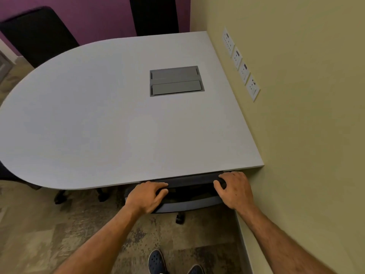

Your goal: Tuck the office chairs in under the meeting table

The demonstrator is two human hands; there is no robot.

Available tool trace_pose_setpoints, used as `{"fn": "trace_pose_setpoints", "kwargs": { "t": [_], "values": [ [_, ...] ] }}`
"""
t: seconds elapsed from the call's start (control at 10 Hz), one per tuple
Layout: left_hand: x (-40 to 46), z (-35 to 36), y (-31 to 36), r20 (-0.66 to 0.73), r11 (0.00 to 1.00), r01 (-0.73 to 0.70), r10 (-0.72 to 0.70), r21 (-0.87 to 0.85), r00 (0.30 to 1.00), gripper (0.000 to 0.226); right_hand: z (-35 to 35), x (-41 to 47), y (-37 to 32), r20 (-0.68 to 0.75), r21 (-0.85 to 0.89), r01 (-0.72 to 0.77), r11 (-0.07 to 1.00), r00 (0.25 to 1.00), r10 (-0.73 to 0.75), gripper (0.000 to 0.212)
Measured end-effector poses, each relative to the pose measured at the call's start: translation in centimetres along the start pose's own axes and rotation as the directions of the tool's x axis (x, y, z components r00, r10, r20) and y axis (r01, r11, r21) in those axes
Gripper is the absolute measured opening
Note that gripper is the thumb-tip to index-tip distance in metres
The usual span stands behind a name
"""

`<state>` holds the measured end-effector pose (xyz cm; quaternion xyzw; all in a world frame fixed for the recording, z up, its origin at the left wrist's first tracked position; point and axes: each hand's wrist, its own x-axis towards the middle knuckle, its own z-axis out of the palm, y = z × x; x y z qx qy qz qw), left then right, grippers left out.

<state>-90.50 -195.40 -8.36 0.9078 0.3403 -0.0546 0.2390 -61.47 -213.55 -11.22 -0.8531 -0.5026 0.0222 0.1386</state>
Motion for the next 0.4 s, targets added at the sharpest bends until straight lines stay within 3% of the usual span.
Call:
{"fn": "trace_pose_setpoints", "kwargs": {
  "t": [0.3, 0.4],
  "values": [
    [-0.3, -0.5, 0.8, -0.091, 1.000, 0.005, -0.003, 0.016, 0.996, 0.066, -0.7, 0.4, -0.2, 0.069, -0.009, -0.002, 1.000, 0.998, 0.003, 0.051],
    [-0.8, -0.7, 1.0, -0.088, 0.997, -0.044, 0.050, 0.068, 0.995, 0.068, -1.0, 0.4, -0.9, 0.185, -0.010, 0.032, 0.999, 0.982, -0.030, 0.060]
  ]
}}
